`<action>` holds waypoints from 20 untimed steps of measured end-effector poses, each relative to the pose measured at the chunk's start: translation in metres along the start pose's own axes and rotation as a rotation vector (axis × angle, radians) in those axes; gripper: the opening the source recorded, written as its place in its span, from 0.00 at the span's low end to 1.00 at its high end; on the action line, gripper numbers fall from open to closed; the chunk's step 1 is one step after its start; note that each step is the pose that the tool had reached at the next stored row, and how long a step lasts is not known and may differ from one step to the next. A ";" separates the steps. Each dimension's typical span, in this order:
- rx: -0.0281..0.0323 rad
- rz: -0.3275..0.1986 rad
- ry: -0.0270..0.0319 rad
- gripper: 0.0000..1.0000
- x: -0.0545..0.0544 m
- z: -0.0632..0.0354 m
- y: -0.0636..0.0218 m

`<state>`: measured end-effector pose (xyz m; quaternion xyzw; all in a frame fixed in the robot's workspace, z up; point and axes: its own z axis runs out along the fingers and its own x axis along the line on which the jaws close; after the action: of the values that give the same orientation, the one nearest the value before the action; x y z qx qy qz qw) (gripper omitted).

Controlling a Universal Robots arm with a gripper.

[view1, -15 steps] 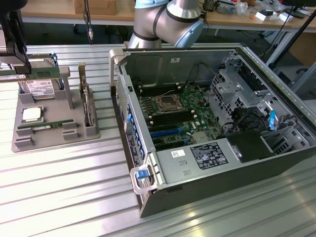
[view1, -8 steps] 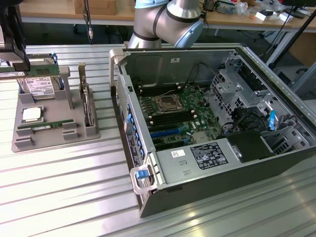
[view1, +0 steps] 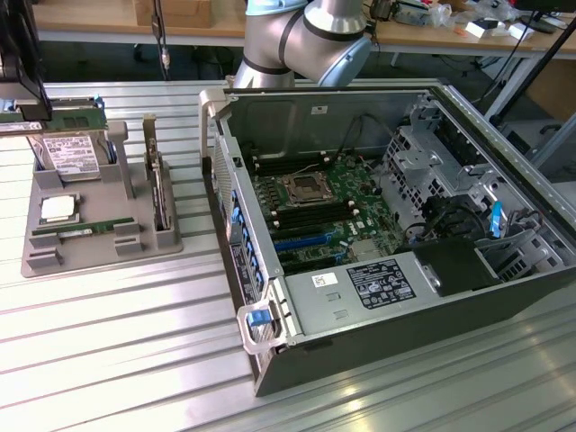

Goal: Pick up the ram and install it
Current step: 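Pick up the ram and move it above insertion slot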

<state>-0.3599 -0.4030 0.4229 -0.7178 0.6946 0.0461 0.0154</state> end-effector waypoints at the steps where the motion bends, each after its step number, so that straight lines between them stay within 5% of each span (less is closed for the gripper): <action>1: 0.0000 0.000 -0.0007 0.12 0.000 -0.0016 0.0001; 20: 0.0004 -0.001 -0.0107 0.12 -0.002 -0.0267 0.0011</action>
<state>-0.3598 -0.4030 0.4498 -0.7177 0.6943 0.0498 0.0193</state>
